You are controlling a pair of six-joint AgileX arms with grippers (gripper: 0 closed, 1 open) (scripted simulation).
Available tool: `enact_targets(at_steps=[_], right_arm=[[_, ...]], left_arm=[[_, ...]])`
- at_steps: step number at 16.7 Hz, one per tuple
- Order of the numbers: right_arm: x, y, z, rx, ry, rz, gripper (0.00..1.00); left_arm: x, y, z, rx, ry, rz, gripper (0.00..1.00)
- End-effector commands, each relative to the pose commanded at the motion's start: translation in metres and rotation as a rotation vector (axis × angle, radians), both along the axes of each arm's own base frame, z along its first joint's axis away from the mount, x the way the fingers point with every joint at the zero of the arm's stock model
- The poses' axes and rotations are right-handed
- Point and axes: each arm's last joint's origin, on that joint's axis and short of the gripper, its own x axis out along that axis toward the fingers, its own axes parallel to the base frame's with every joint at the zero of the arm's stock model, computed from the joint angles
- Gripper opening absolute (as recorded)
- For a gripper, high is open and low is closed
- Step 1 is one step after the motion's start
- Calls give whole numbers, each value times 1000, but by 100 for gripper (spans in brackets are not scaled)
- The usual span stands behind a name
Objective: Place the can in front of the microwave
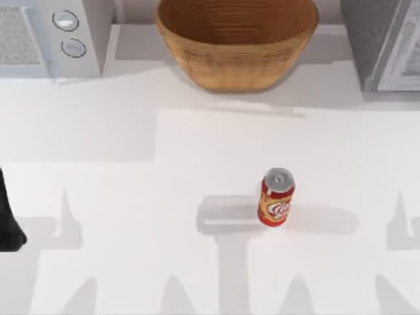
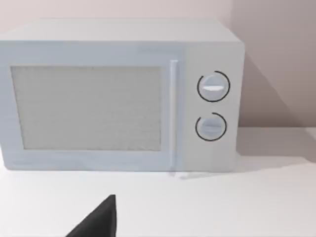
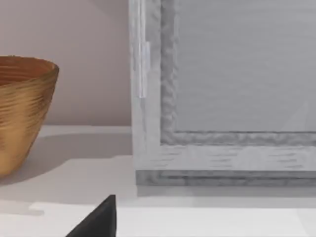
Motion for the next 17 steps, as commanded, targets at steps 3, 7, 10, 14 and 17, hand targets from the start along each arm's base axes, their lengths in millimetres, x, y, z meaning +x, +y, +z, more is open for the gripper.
enact_targets(at_steps=[3,7,10,14,17], right_arm=[[0,0,0,0,0,0,100],[0,0,0,0,0,0,100],[0,0,0,0,0,0,100],[0,0,0,0,0,0,100],[0,0,0,0,0,0,100]], left_arm=[[0,0,2,0,6,-3,100],[2,-5,29,-2,90,-52,100],[12,-14,66,3,212,-120,100],[46,-36,122,34,431,-235,100],[86,-67,157,83,620,-329,100]])
